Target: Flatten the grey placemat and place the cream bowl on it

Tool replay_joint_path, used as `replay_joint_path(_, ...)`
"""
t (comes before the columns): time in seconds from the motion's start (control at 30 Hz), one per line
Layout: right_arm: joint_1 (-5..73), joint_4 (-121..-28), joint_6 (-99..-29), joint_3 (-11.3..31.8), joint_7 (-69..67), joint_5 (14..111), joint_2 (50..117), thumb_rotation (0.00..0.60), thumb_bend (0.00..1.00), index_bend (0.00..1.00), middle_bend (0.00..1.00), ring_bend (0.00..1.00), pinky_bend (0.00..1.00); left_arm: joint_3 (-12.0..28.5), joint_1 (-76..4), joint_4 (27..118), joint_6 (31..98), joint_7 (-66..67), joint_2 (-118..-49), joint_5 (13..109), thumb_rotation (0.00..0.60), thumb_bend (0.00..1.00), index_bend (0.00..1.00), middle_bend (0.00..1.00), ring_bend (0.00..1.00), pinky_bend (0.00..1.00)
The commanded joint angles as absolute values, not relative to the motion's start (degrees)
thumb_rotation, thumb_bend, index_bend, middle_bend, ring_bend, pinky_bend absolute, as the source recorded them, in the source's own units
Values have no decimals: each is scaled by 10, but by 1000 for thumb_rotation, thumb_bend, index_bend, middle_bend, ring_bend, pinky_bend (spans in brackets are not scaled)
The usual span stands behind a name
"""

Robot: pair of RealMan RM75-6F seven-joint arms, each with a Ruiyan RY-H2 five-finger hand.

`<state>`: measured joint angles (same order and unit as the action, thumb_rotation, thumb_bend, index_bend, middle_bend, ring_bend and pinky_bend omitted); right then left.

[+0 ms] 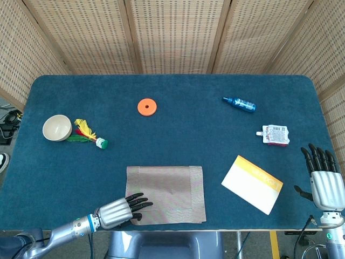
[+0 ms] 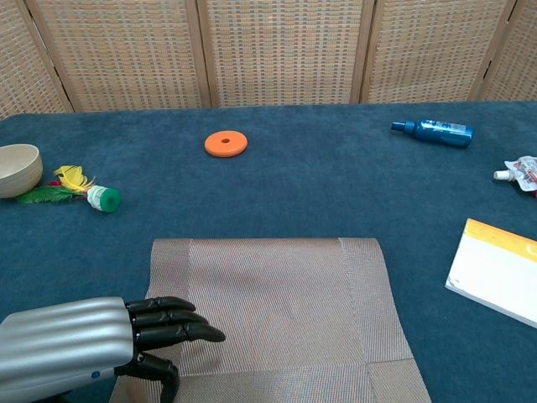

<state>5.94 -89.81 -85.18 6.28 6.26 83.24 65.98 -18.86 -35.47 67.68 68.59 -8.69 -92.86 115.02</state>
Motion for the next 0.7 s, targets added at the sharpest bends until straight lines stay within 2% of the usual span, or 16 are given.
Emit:
replay_joint_path(0.03,59,-898,-852,63,62,832,659,600,0,52,0,0,0,-189,-355,676,684,-87,-930,1148,600,527,432,0,0,0)
replay_joint_path(0.13,59,-899,-853,64,60,832,659,600,0,52,0,0,0,-189,-356,678,683,-88,-931,1146,600,537,517,0,0,0)
replay_joint_path(0.37,59,-898,-852,64,56,831,657,600,0,52,0,0,0,-186,-358,682,677,-88,-934,1138,600,656,662,0,0,0)
replay_joint_path(0.5,59,-898,-852,64,55,831,657,600,0,52,0,0,0,-183,-357,685,676,-89,-936,1132,600,689,758,0,0,0)
replay_joint_path(0.7,60,-898,-851,65,54,831,657,600,0,52,0,0,0,-150,-361,709,674,-100,-938,1098,600,694,801,0,0,0)
